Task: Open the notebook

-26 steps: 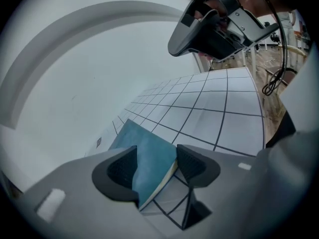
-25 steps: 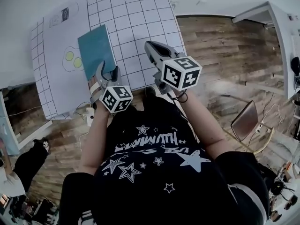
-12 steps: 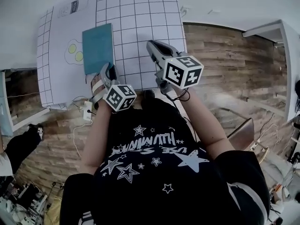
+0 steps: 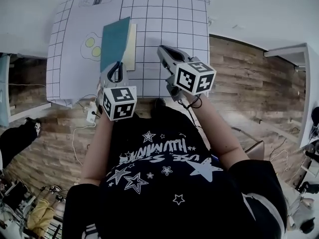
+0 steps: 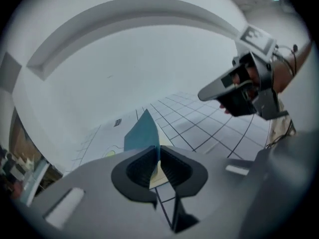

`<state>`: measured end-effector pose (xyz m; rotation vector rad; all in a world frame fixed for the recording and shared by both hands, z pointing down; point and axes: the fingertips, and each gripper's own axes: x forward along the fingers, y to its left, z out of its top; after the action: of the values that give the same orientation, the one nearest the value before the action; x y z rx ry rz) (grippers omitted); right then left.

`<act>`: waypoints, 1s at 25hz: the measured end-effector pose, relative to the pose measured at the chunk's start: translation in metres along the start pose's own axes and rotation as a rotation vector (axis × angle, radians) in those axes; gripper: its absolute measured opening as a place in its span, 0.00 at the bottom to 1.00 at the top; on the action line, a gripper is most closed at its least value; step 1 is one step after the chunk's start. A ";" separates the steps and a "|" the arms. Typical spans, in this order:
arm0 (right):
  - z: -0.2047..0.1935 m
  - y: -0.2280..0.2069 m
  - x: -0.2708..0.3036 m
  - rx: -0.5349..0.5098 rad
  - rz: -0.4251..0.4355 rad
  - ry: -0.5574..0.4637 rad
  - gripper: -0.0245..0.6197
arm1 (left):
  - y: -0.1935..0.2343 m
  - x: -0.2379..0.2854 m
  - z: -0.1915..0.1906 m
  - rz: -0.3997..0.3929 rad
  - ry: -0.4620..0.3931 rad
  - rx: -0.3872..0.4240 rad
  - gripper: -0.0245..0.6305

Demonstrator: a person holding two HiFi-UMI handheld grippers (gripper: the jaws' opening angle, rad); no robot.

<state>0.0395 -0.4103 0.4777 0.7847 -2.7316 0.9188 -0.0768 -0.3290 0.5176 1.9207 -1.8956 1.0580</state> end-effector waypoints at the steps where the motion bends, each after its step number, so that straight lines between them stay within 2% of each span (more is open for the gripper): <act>1: 0.002 0.006 0.006 -0.010 0.004 0.001 0.06 | 0.008 -0.005 0.002 -0.023 -0.023 -0.052 0.10; 4: 0.005 0.022 0.024 -0.029 0.007 0.000 0.06 | 0.037 -0.023 0.007 -0.061 -0.082 -0.137 0.10; 13: 0.007 0.079 0.086 -0.078 0.008 0.031 0.06 | 0.123 -0.045 -0.016 -0.111 -0.182 -0.257 0.10; 16: 0.005 0.094 0.107 -0.086 -0.003 0.037 0.06 | 0.149 -0.041 -0.036 -0.144 -0.182 -0.325 0.11; 21: 0.001 0.114 0.135 -0.085 -0.050 0.041 0.06 | 0.179 -0.024 -0.081 -0.244 -0.144 -0.446 0.14; 23: -0.001 0.118 0.141 -0.080 -0.079 0.039 0.06 | 0.183 -0.014 -0.098 -0.269 -0.110 -0.441 0.17; 25: -0.004 0.123 0.146 -0.071 -0.105 0.037 0.06 | 0.187 -0.006 -0.114 -0.253 -0.081 -0.386 0.23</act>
<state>-0.1493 -0.3874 0.4605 0.8793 -2.6465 0.8027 -0.2886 -0.2762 0.5362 1.9272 -1.6854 0.5052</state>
